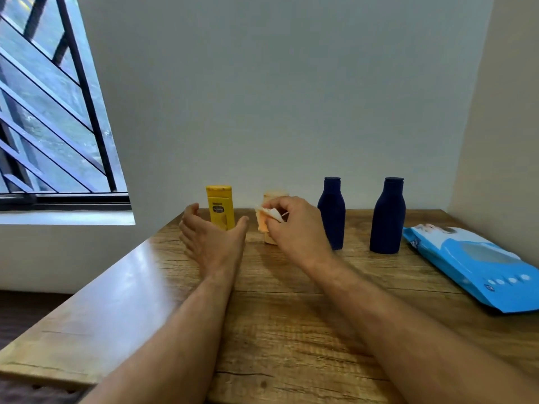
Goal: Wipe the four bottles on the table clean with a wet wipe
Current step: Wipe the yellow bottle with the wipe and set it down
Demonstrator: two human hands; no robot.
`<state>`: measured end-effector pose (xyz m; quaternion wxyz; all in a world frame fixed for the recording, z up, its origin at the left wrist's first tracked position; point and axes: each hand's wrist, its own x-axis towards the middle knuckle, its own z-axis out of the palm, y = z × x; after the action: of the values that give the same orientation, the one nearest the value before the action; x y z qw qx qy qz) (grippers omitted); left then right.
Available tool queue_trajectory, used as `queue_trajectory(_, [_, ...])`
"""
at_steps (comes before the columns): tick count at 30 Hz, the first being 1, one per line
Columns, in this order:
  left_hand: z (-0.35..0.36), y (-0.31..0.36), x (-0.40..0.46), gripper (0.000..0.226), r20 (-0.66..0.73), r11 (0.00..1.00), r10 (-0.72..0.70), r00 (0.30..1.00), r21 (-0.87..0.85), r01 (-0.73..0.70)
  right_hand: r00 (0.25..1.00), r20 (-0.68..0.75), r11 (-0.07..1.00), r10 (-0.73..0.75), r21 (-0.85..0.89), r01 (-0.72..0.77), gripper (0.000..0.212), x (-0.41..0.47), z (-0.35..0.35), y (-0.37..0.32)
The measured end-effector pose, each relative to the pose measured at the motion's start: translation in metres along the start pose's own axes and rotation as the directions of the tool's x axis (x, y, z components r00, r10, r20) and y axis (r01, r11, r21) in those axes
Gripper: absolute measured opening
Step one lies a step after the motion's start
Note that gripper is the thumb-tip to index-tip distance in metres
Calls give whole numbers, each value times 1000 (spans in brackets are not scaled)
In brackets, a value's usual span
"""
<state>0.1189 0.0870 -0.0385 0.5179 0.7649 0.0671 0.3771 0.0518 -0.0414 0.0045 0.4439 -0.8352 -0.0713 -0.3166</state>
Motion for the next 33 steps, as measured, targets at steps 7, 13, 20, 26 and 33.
queue_trajectory(7, [26,-18,29,109,108,995,-77,991,-58,84,999,-16,999,-36,-16,36,27,-8,16,10])
queue_trajectory(13, [21,-5,27,35,41,987,105,994,-127,-99,988,-149,998,-51,15,53,24,-6,3,9])
queue_trajectory(20, [4,28,-9,44,79,867,432,899,-310,-390,904,-389,983,-174,-15,183,18,-5,-25,9])
queue_trajectory(26, [-4,43,-36,35,447,802,305,841,-596,26,883,-444,978,-154,61,202,20,-9,-31,5])
queue_trajectory(33, [4,40,-38,35,644,591,228,730,-687,422,892,-325,944,-315,-201,260,23,-11,-21,16])
